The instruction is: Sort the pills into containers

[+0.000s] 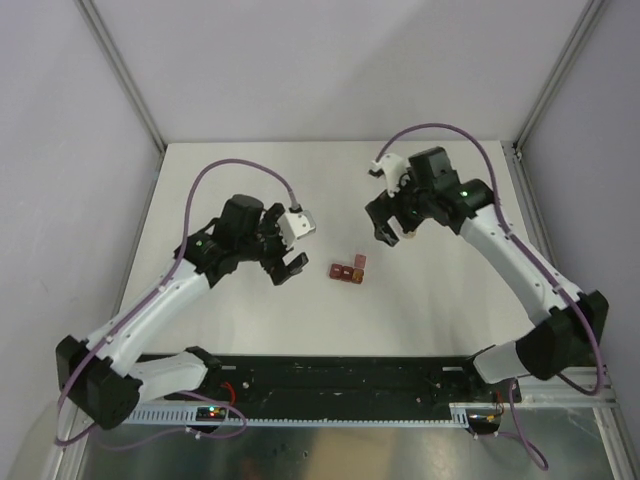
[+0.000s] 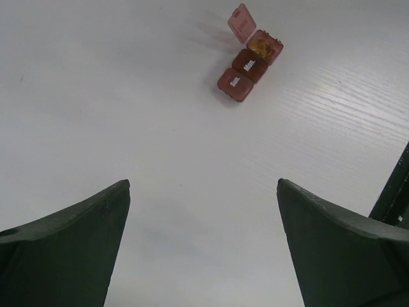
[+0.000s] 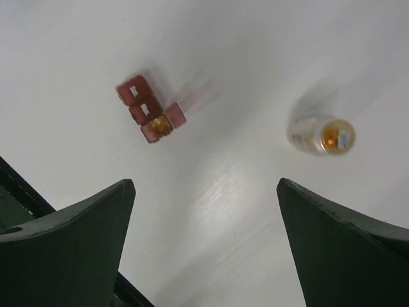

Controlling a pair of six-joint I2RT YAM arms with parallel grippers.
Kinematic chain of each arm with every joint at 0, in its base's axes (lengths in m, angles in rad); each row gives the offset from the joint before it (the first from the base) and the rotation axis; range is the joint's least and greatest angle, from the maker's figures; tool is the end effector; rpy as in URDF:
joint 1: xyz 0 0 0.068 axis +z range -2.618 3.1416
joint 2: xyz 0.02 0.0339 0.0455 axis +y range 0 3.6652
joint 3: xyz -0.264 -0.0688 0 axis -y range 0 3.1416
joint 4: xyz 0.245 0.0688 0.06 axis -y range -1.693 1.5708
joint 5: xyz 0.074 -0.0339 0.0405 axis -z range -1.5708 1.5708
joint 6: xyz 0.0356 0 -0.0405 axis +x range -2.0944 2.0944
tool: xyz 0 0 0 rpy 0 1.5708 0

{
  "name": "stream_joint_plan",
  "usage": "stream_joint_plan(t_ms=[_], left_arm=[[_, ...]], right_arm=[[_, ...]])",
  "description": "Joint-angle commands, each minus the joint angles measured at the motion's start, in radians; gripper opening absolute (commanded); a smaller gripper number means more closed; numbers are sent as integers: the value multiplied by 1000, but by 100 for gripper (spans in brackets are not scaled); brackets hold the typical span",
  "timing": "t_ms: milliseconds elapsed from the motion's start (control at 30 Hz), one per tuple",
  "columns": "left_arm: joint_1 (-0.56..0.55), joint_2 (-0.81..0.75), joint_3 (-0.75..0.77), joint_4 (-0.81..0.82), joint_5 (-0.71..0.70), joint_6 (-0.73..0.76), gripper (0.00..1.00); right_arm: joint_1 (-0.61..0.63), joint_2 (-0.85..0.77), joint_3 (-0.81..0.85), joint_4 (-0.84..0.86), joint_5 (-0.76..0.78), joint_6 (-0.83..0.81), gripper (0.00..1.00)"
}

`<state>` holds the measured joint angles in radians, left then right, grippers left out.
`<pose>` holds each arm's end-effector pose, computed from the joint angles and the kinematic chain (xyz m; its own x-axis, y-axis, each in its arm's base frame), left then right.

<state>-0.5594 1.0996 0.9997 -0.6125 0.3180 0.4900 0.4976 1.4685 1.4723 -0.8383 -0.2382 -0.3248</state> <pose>0.1903 -0.1323 0.3135 -0.1572 0.6259 -0.7639 0.8825 0.4363 0.1758 0.2690 0.1557 0.3566 -0.4246 -0.5835 -0.6922 -0.7793 0.6247 -0.0486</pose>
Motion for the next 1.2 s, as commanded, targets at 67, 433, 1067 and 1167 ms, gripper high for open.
stream_joint_plan(t_ms=[67,433,1067,1167], left_arm=[[7,142,109,22,51,97,100],[4,379,183,23,78,203,100],[-133,760,357,22,-58,320,100],[-157,791,363,22,-64,335,100]], right_arm=[[-97,-164,-128,31,9,28,99],[-259,-402,-350,159,-88,47,100],[-368,-494,-536,244,-272,35,99],[-388,-505,-540,244,-285,35,99]])
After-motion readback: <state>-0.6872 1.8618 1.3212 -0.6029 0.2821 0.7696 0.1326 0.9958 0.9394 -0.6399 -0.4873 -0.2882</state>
